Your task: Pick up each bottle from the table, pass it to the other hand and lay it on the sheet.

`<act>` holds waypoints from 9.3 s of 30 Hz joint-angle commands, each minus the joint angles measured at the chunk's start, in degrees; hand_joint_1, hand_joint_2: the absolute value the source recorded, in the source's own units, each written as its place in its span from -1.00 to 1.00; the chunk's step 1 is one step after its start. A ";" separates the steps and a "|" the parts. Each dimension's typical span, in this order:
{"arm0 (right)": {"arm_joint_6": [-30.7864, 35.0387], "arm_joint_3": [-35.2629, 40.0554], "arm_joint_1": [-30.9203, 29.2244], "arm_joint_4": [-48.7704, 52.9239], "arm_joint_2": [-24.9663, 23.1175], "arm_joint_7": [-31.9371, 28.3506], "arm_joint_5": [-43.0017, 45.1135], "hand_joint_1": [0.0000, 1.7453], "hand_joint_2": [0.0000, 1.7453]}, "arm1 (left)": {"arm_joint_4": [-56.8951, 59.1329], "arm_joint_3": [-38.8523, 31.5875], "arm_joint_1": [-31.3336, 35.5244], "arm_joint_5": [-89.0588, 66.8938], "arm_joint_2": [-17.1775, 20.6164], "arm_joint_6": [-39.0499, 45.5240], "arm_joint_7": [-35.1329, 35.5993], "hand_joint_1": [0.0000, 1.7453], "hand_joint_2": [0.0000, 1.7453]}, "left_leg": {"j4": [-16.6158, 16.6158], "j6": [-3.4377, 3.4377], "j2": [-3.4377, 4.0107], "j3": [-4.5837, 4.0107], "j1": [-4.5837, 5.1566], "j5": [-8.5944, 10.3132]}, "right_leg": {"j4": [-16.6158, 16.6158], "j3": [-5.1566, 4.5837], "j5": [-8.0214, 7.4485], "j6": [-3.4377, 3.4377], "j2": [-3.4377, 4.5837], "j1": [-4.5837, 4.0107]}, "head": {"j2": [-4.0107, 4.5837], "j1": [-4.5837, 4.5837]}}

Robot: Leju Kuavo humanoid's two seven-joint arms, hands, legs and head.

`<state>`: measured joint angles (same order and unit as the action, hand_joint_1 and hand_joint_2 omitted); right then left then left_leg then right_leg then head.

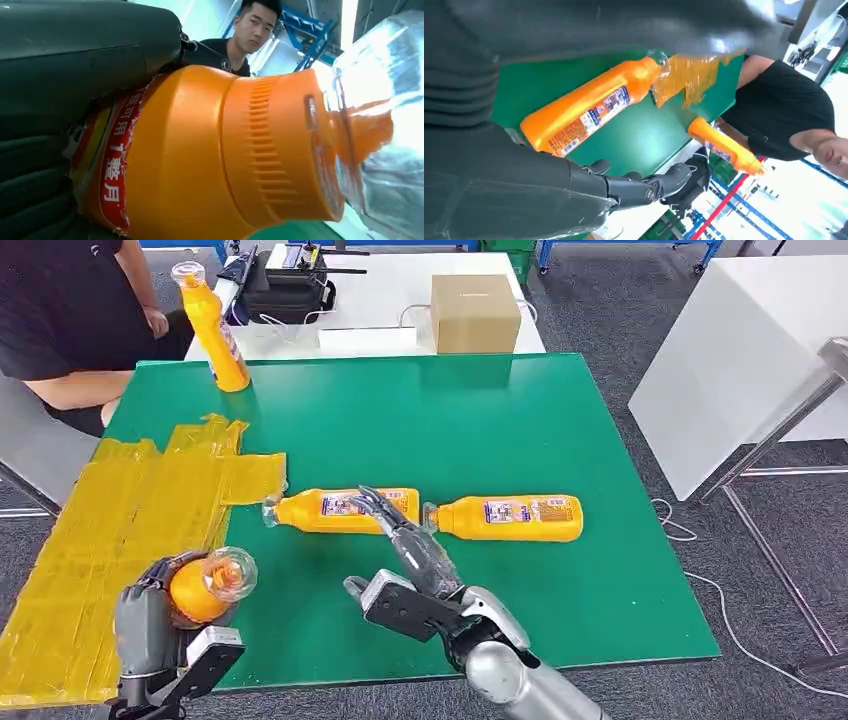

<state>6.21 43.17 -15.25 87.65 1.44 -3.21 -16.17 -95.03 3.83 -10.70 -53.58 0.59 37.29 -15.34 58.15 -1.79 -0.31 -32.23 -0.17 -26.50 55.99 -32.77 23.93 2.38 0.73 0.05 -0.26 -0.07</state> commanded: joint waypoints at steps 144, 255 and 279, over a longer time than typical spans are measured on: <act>-0.88 2.87 -21.88 -0.86 7.18 13.03 -20.84 -1.00 1.00 | -9.74 -4.01 0.49 80.19 -13.32 -21.15 -13.13 -1.00 -1.00 | 0.04 0.11 -0.15 -0.13 -0.06 0.25 | 0.14 -0.13 -0.14 -0.09 -0.26 -0.07 | 0.00 -0.02; -27.39 -14.25 -13.99 1.64 37.28 2.92 26.74 1.00 1.00 | -4.71 -4.47 0.27 85.87 -10.68 -25.10 -13.30 -1.00 1.00 | 0.16 -0.07 -0.57 -0.06 0.25 0.40 | 0.23 0.04 -0.21 0.09 -0.76 0.20 | 0.00 -0.11; -16.34 -3.09 -23.92 -17.45 11.61 6.14 16.98 1.00 1.00 | -1.90 3.25 4.68 84.39 -9.32 -30.81 -10.87 -1.00 1.00 | -0.10 -0.08 0.00 -0.11 0.13 0.47 | -0.06 -0.11 -0.46 0.05 -0.20 0.09 | 0.00 -0.07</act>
<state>-15.87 30.92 -30.81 88.18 32.49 0.63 6.26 -100.80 1.64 -9.80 31.74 -10.71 10.07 -28.19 58.20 -1.98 -0.80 -32.63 -0.02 -25.99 56.07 -33.00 23.55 2.50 0.15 0.16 -0.26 -0.13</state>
